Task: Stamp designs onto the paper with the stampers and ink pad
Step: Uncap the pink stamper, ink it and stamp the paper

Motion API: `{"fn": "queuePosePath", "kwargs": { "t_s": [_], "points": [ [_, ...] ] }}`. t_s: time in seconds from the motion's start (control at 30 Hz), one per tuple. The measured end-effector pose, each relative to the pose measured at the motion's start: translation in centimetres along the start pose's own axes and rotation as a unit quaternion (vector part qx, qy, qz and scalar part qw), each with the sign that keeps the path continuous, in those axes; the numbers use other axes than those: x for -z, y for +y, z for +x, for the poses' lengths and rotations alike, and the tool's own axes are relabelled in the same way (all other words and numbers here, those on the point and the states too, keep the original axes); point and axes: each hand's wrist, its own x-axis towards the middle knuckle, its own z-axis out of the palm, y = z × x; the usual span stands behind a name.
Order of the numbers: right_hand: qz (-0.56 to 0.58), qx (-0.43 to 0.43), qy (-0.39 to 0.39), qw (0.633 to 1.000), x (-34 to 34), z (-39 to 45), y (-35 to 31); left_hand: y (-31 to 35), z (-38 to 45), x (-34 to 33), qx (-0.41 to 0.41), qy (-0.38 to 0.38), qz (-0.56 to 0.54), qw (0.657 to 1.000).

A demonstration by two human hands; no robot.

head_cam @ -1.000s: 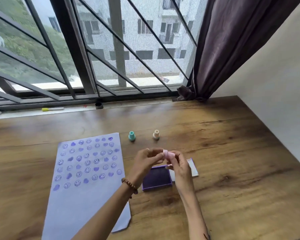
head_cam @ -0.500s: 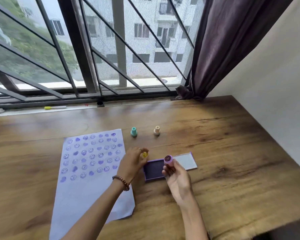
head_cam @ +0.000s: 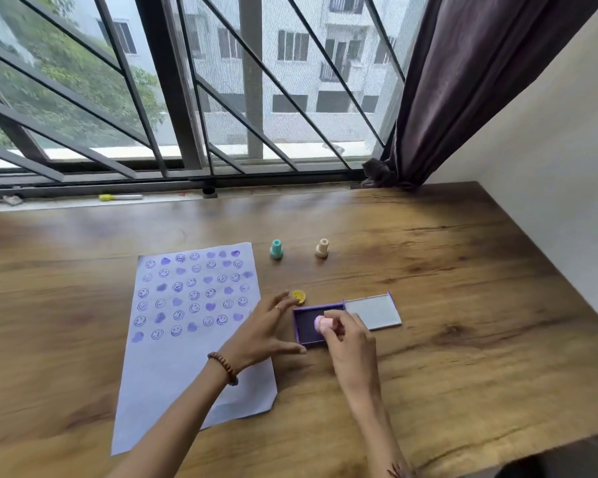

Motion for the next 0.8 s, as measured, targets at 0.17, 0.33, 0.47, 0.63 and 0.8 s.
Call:
{"fn": "queuePosePath", "kwargs": {
  "t_s": [0.17,0.33,0.47,0.63,0.8],
  "points": [
    [-0.161,0.080,-0.028,0.983,-1.4,-1.3,-0.5,-0.6,-0.1,-0.5,-0.025,0.023,0.040,0.999],
    [-0.258,0.140,-0.001,0.956,-2.5,-1.6,-0.6,-0.9,-0.2,-0.8,-0.045,0.053,0.028,0.997],
    [-0.297,0.139,-0.040,0.944,-2.6,-0.8,-1.0,-1.0,-0.1,-0.9,-0.055,0.064,0.017,0.996],
    [-0.302,0.079,-0.129,0.941,-1.8,1.5,-2.0,-0.6,-0.2,-0.9,-0.037,0.053,0.015,0.998],
    [-0.302,0.006,-0.178,0.937,-1.7,3.1,-3.2,0.5,-0.4,-0.5,-0.011,0.013,0.030,0.999]
  ]
}}
